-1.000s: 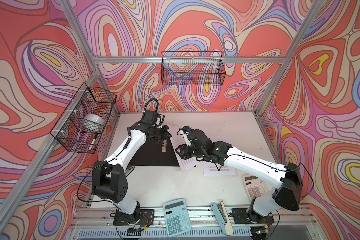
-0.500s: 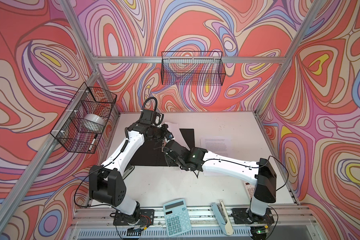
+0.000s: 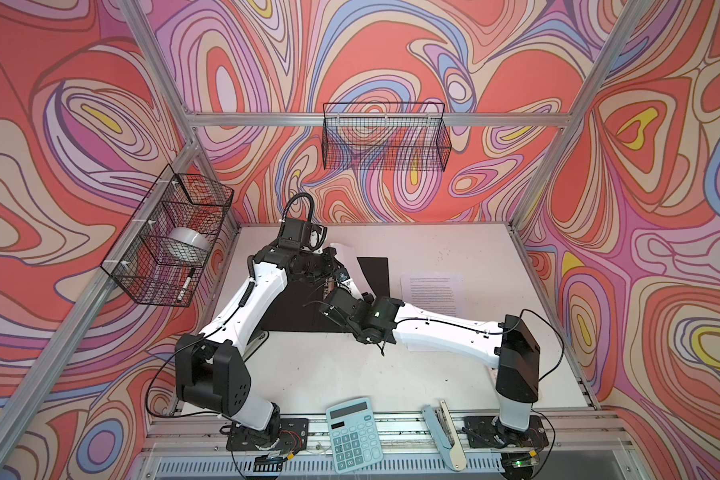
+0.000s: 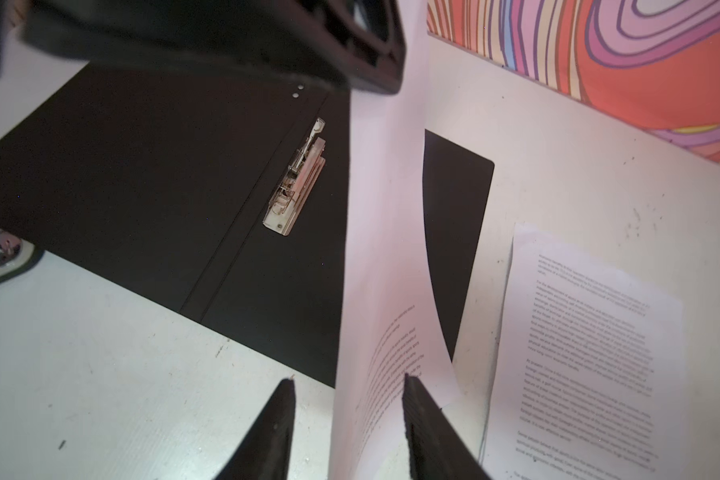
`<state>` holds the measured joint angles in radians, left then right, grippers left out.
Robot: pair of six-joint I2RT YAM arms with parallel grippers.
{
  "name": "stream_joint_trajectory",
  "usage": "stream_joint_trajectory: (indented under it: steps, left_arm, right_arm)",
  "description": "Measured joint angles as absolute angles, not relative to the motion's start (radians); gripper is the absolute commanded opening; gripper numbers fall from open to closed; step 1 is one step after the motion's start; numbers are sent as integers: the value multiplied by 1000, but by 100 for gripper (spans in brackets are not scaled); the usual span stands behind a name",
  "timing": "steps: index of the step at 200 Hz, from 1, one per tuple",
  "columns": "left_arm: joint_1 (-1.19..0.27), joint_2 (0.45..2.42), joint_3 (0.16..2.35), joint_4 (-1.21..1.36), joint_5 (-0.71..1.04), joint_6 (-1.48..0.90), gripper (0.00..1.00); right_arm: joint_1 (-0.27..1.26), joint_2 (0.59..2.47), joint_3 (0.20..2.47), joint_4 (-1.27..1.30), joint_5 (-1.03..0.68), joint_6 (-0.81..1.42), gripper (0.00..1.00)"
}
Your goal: Put the files into the folder
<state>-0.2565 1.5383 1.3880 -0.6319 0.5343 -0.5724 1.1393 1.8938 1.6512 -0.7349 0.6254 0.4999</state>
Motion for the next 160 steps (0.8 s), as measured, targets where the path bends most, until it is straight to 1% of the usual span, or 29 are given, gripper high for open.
stream_joint_trajectory:
  steps: [16, 30, 44, 49, 52, 56, 60, 71, 82, 91, 99, 108, 131, 158, 160]
  left_arm:
    - [-257, 1538, 1388, -631, 548, -573, 0]
    - [-257, 1538, 1388, -631, 558, -573, 0]
    - [-257, 1538, 1388, -628, 569, -573, 0]
    - [-257, 1538, 1388, -628, 572, -573, 13]
    - [-257, 1538, 1388, -628, 574, -572, 27]
    - [-257, 1538, 1389, -628, 577, -572, 43]
    - [-257, 1538, 1390, -628, 577, -571, 54]
    - [-257, 1538, 1396, -628, 579, -572, 66]
    - [-256, 1538, 1412, -632, 579, -566, 83]
    - [-255, 1538, 1432, -637, 575, -556, 90]
    - [-251, 1536, 1459, -649, 567, -543, 94]
    - [-242, 1530, 1490, -662, 553, -525, 96]
    - [-188, 1477, 1571, -698, 490, -473, 98]
    - [-134, 1388, 1598, -716, 404, -426, 100]
    - [-134, 1383, 1596, -716, 400, -426, 100]
  right_arm:
    - [1139, 1893, 1650, -727, 637, 506, 9]
    - [1139, 1893, 1647, -720, 644, 503, 0]
    - [1138, 1889, 1641, -711, 647, 495, 0]
    - [1138, 1888, 1639, -709, 647, 492, 0]
    - [1138, 1887, 1637, -708, 647, 490, 0]
    - [1138, 1887, 1637, -707, 647, 489, 0]
    - [1137, 1885, 1637, -704, 647, 487, 0]
    - [1136, 1883, 1636, -699, 646, 480, 0]
    - [1134, 1877, 1636, -694, 645, 474, 0]
    - [1131, 1871, 1636, -693, 645, 467, 0]
    - [1127, 1863, 1636, -693, 642, 461, 0]
    - [1119, 1849, 1633, -688, 633, 456, 0]
    - [1080, 1782, 1603, -672, 581, 445, 0]
    - [982, 1669, 1552, -628, 474, 442, 0]
    - [972, 1661, 1550, -626, 466, 442, 2]
